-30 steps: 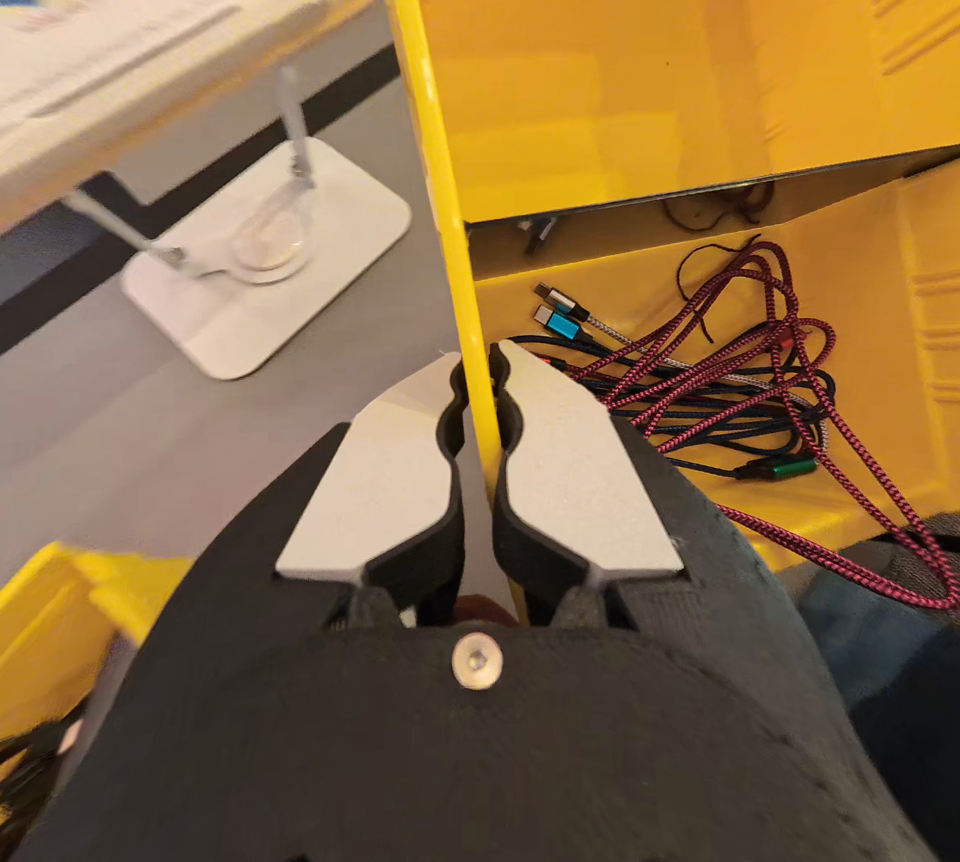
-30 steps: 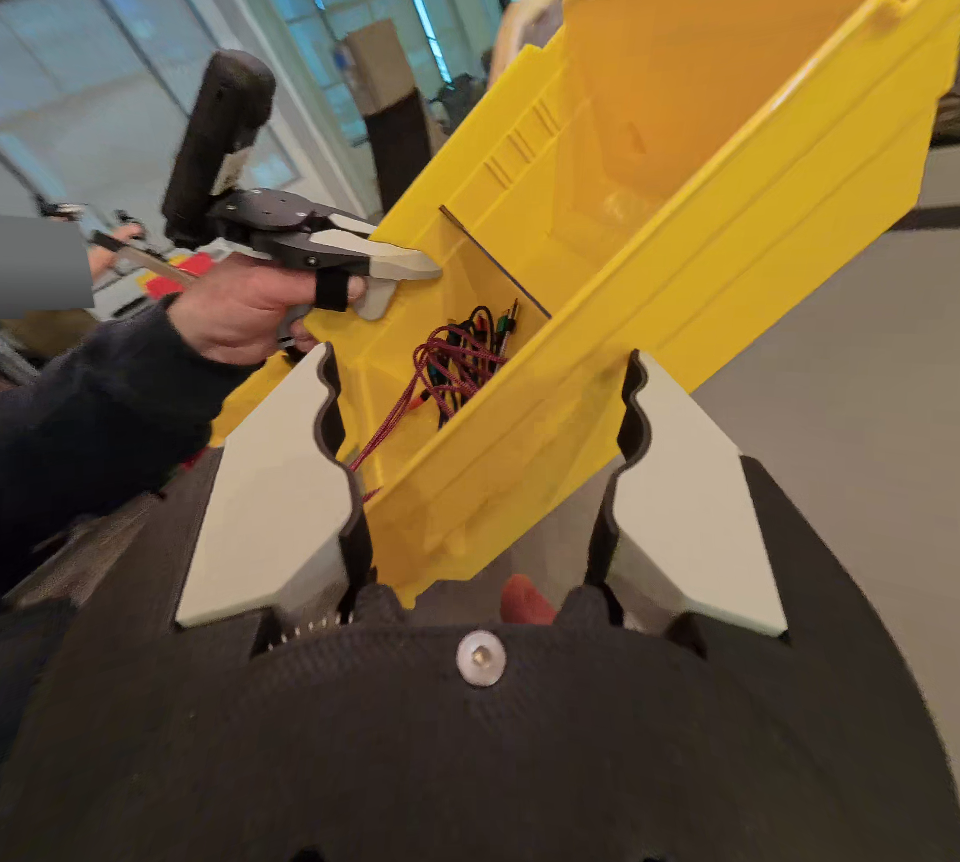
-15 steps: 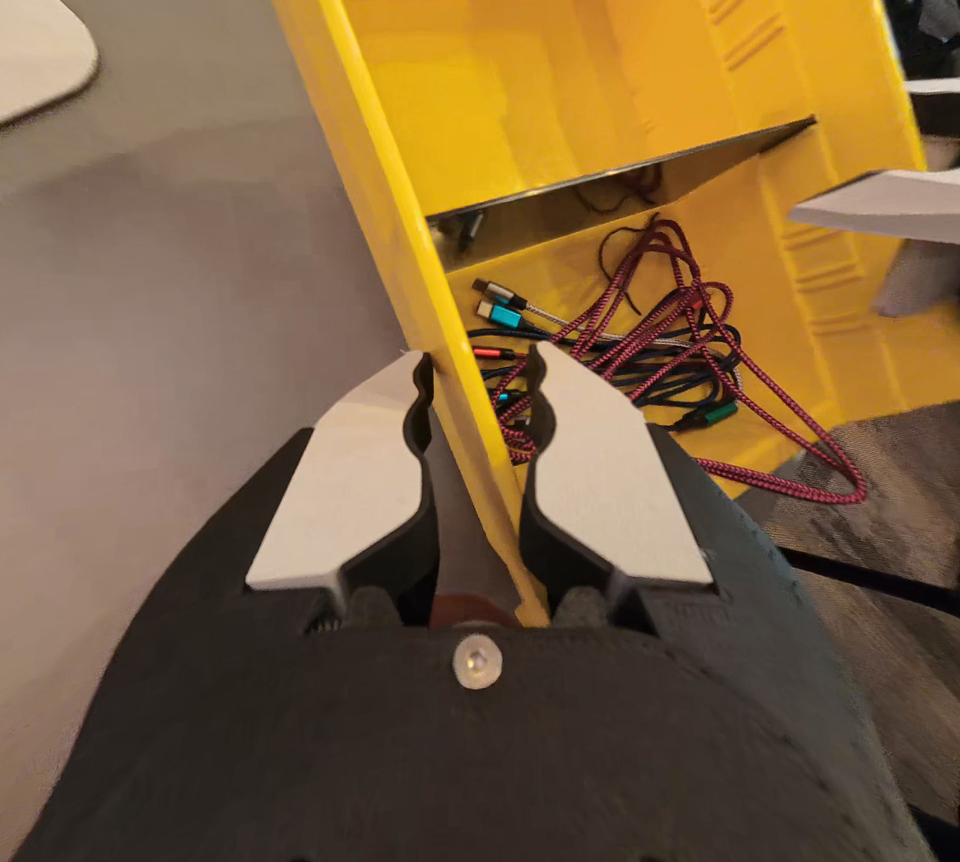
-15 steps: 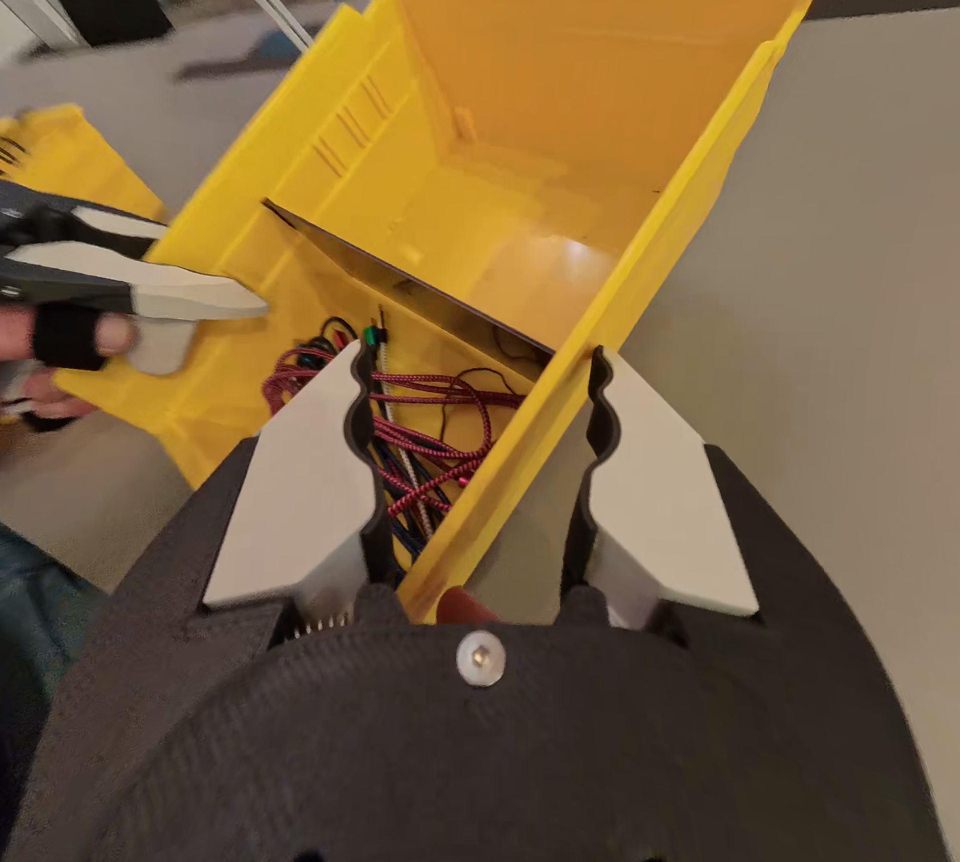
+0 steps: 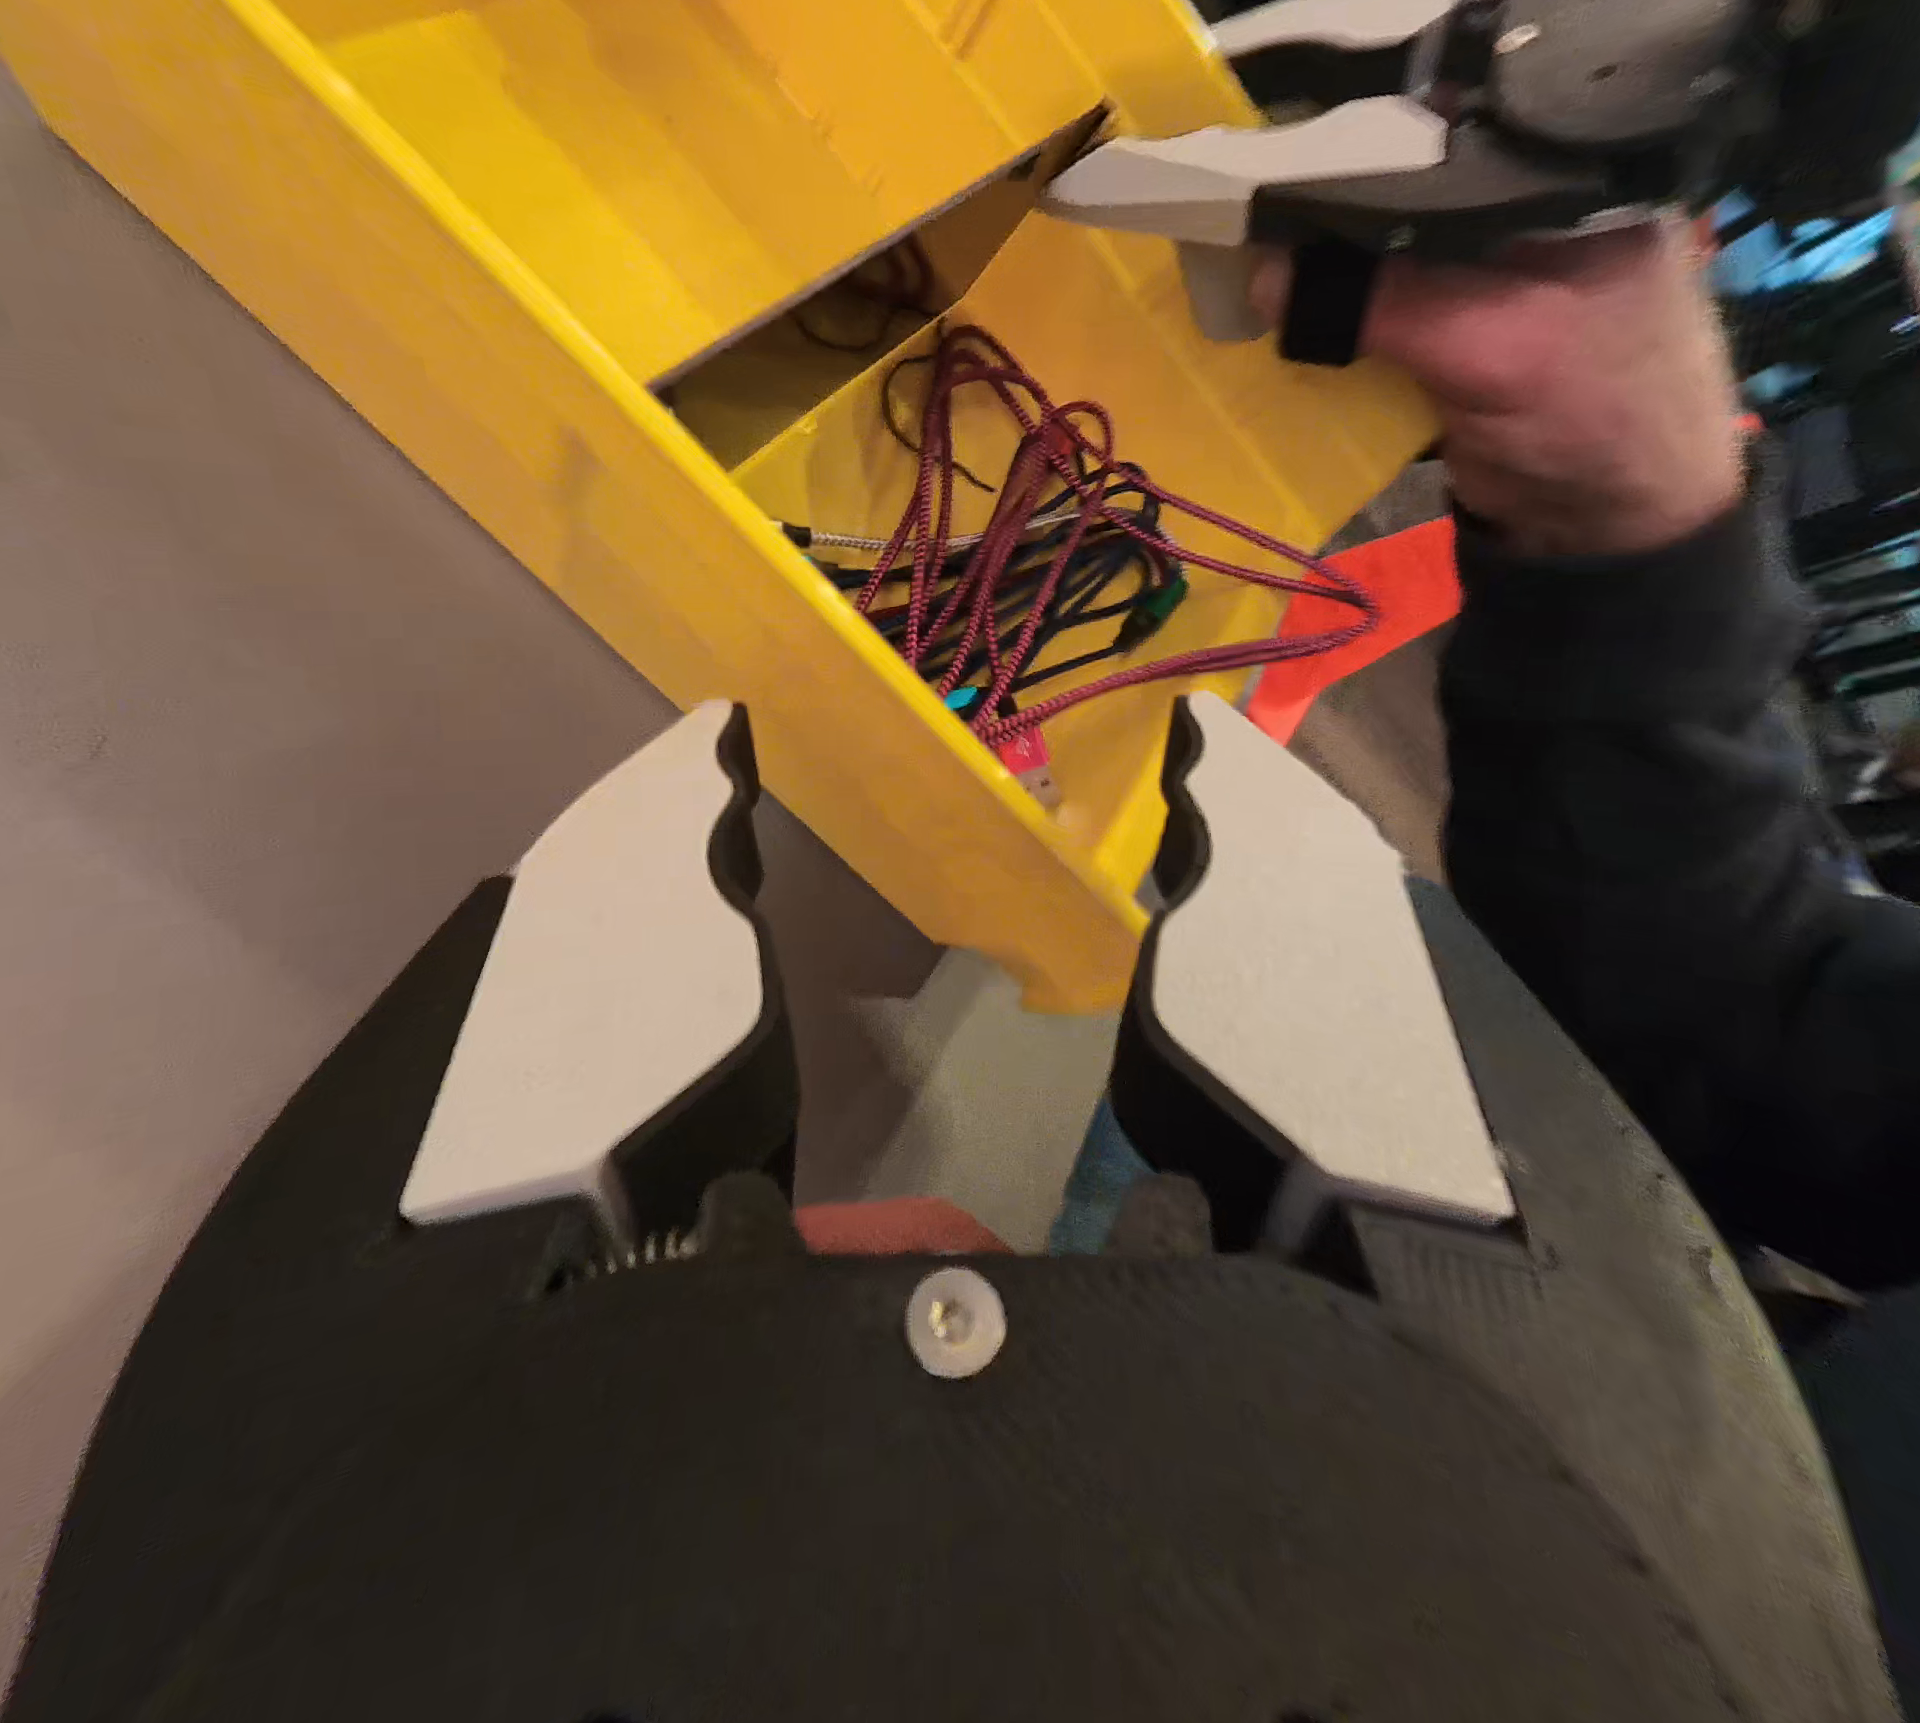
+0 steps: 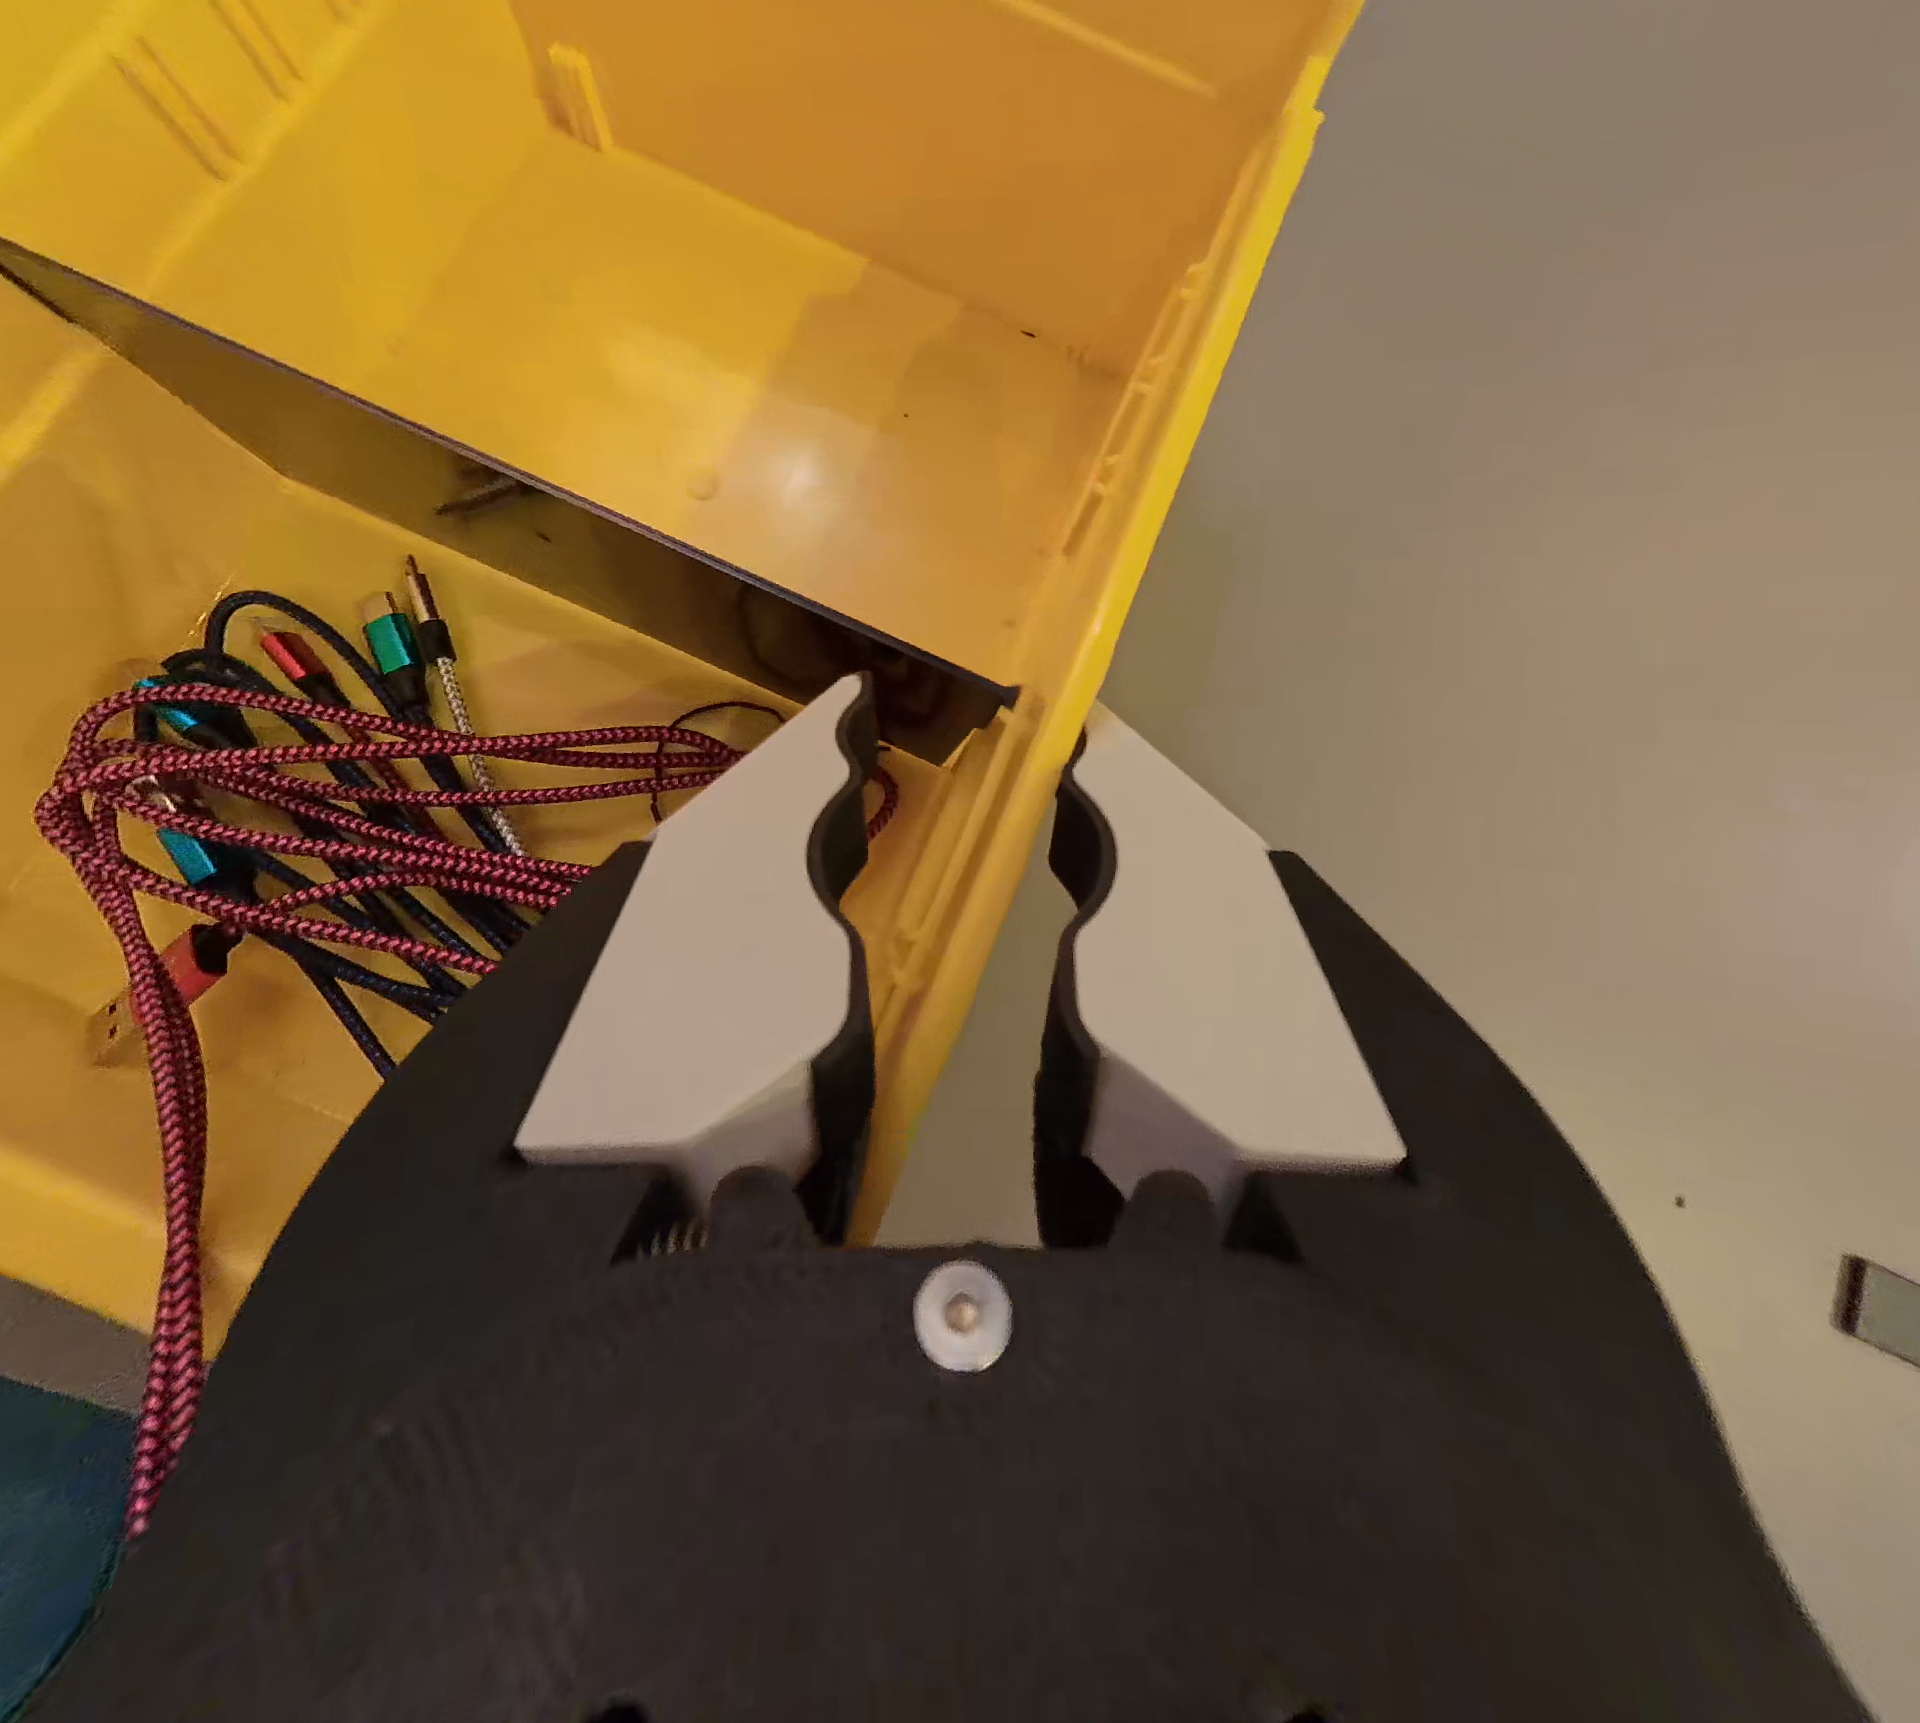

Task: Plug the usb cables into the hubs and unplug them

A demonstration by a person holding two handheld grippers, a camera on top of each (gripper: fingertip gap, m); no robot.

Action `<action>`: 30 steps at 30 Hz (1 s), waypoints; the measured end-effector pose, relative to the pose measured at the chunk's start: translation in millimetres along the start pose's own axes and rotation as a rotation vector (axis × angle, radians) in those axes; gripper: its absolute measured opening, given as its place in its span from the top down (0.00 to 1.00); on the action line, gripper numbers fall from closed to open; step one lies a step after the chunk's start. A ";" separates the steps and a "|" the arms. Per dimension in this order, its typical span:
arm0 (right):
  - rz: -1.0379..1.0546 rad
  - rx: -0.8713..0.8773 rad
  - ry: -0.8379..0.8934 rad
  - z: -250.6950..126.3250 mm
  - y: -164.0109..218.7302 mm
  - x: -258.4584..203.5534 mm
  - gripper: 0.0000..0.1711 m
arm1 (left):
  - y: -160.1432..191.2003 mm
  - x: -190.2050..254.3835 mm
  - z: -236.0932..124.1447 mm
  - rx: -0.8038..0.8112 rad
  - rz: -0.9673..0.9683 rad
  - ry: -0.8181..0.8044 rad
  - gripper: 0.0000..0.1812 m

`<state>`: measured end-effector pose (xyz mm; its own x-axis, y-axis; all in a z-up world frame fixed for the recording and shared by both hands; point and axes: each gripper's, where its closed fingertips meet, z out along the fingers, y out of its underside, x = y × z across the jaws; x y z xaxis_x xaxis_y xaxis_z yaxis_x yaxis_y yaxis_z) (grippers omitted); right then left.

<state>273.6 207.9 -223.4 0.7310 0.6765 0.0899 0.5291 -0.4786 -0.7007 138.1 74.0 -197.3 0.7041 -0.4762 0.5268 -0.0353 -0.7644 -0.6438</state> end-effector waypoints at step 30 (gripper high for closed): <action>-0.096 -0.106 0.089 -18.0 34.2 81.6 0.87 | 214.1 -251.3 -427.4 -0.188 -0.228 -1.045 0.91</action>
<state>359.1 236.7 -227.3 0.7076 0.6720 0.2184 0.6375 -0.4737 -0.6077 -349.5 -155.8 -230.4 0.9604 0.2229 -0.1671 0.1273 -0.8848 -0.4483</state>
